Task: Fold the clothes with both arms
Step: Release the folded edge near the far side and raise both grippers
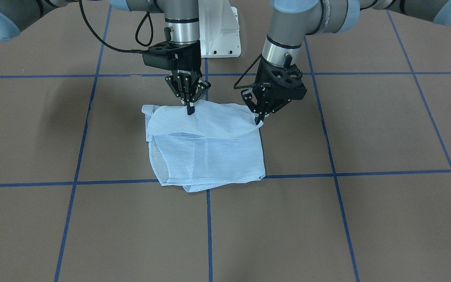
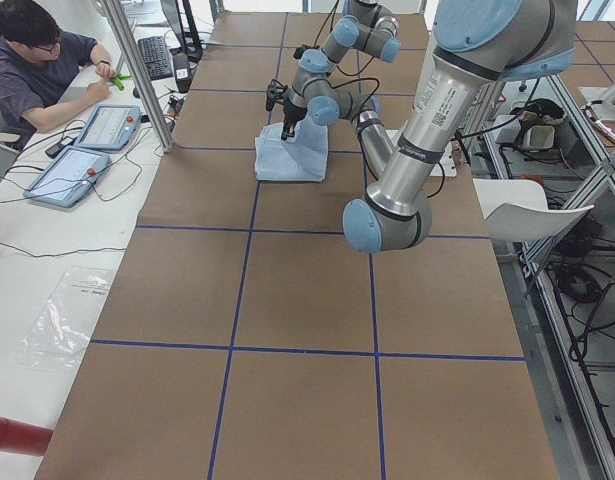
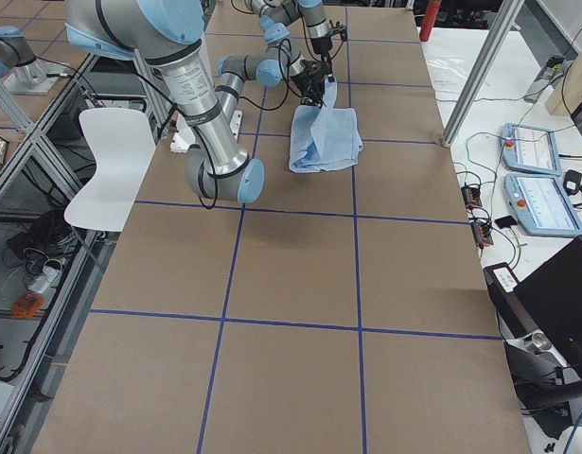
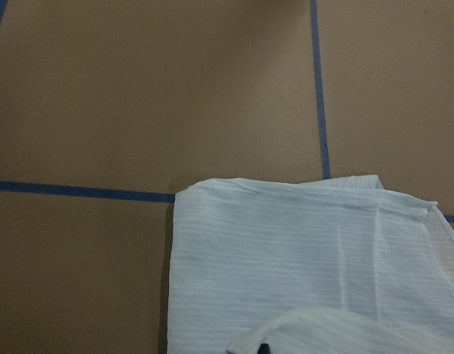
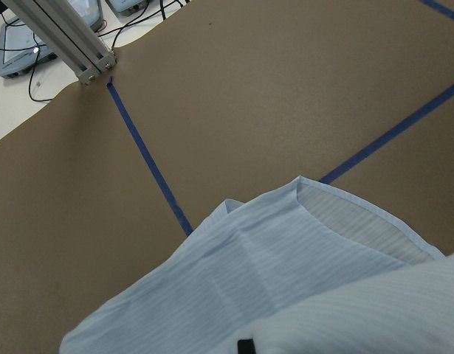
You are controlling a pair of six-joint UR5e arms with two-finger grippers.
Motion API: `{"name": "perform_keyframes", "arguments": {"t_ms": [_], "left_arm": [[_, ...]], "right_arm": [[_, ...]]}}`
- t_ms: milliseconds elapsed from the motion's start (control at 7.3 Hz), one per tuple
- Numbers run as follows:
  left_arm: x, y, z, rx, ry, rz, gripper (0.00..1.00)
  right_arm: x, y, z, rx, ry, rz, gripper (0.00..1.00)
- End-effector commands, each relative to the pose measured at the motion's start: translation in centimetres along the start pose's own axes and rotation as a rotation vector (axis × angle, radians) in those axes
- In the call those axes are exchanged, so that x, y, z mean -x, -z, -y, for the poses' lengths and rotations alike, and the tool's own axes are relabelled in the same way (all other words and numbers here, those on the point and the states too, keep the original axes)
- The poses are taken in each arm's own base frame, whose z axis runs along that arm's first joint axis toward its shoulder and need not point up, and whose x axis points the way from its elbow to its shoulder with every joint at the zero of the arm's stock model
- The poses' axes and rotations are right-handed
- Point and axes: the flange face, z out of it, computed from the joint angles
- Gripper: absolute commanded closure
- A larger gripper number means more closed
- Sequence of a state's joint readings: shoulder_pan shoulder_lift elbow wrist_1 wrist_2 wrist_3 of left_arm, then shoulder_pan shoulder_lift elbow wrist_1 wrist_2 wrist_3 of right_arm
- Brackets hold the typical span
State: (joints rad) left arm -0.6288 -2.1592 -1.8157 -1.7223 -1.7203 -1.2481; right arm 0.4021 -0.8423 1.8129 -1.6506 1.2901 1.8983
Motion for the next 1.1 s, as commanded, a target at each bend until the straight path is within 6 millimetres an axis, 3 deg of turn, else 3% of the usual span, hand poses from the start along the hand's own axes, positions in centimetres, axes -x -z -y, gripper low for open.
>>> {"name": "perform_keyframes", "arguments": {"t_ms": [0,274,548,959], "left_arm": [[0.4,-4.9,1.9,-0.015,-0.004,0.016,1.0],[0.2,-6.5,2.4,-0.014,-0.003,0.024,1.0],[1.3,-9.4,2.5,-0.017,-0.004,0.02,1.0],[2.0,-10.7,2.5,-0.013,0.0,0.035,1.0]], "right_arm": [[3.0,-5.5,0.1,-0.03,-0.002,-0.01,1.0],[4.5,-8.9,0.0,-0.047,-0.005,-0.025,1.0],[4.3,-12.1,0.6,-0.06,-0.015,-0.028,1.0],[4.4,-12.7,0.3,-0.061,-0.015,-0.037,1.0]]}}
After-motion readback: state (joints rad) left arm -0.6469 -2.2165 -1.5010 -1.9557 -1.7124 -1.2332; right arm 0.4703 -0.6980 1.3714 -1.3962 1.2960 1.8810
